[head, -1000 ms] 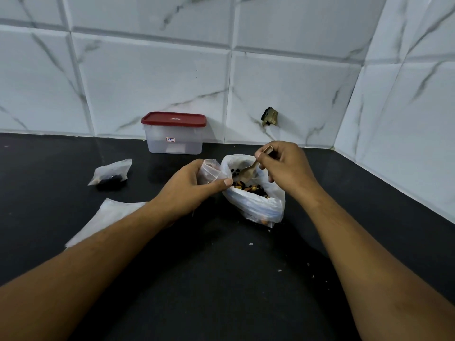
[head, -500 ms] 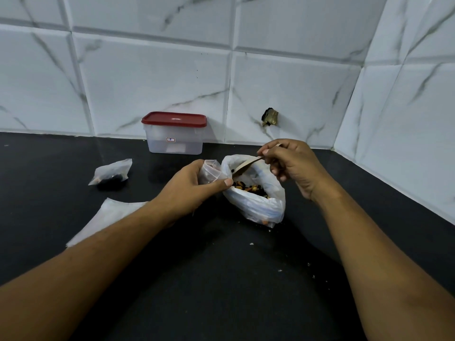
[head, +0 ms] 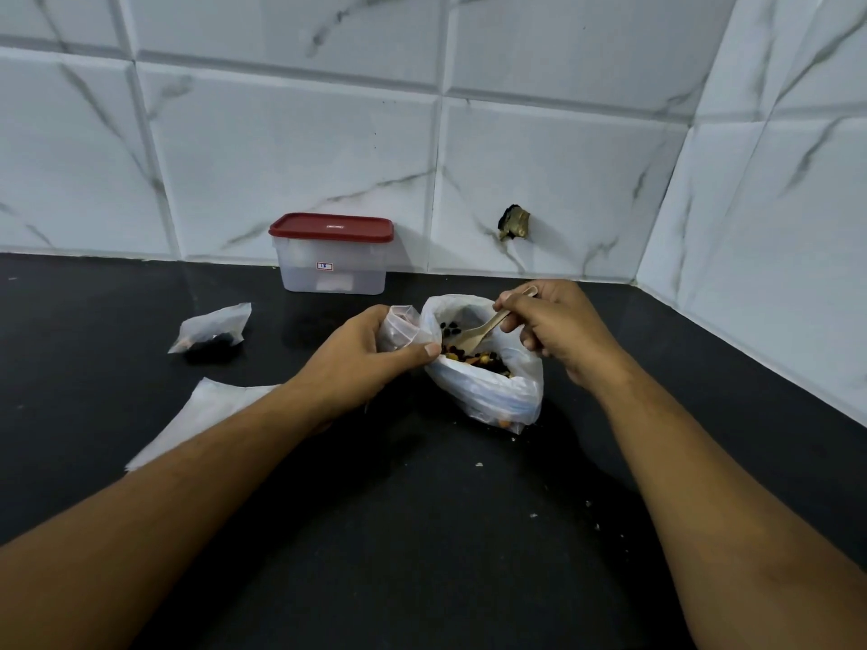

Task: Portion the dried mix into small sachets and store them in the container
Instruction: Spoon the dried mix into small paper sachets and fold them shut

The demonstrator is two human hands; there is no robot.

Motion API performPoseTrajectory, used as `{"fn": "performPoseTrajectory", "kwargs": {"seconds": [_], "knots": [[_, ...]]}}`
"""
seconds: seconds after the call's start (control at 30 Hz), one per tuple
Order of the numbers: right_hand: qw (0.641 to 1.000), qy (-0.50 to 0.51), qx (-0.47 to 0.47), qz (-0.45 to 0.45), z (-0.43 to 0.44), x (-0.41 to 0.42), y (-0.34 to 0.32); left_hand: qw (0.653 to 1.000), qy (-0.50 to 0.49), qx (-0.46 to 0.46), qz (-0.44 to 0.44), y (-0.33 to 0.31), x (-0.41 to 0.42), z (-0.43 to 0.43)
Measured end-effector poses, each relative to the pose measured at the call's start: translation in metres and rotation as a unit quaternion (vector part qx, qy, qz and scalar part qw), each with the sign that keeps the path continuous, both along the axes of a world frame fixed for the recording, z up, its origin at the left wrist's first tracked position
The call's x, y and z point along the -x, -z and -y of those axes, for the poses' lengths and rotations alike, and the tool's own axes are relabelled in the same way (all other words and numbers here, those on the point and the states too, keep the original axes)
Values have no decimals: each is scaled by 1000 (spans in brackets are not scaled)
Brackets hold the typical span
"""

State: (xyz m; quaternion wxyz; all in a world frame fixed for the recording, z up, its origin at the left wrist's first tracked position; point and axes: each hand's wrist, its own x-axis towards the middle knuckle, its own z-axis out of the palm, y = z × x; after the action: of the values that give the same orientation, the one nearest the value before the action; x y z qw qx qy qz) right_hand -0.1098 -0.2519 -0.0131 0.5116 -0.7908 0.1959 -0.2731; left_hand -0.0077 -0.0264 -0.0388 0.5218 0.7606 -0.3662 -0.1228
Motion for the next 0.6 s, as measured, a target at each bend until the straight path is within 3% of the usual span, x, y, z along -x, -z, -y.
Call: {"fn": "performPoseTrajectory", "kwargs": {"seconds": [0.47,0.6], "knots": [[999,-6,-44,-26,-9,-4,7,999,16,-15,-26,0,0,0],[995,-19,-95,-38,-6,-6,7,999,17,-14,-26,0,1,0]]}}
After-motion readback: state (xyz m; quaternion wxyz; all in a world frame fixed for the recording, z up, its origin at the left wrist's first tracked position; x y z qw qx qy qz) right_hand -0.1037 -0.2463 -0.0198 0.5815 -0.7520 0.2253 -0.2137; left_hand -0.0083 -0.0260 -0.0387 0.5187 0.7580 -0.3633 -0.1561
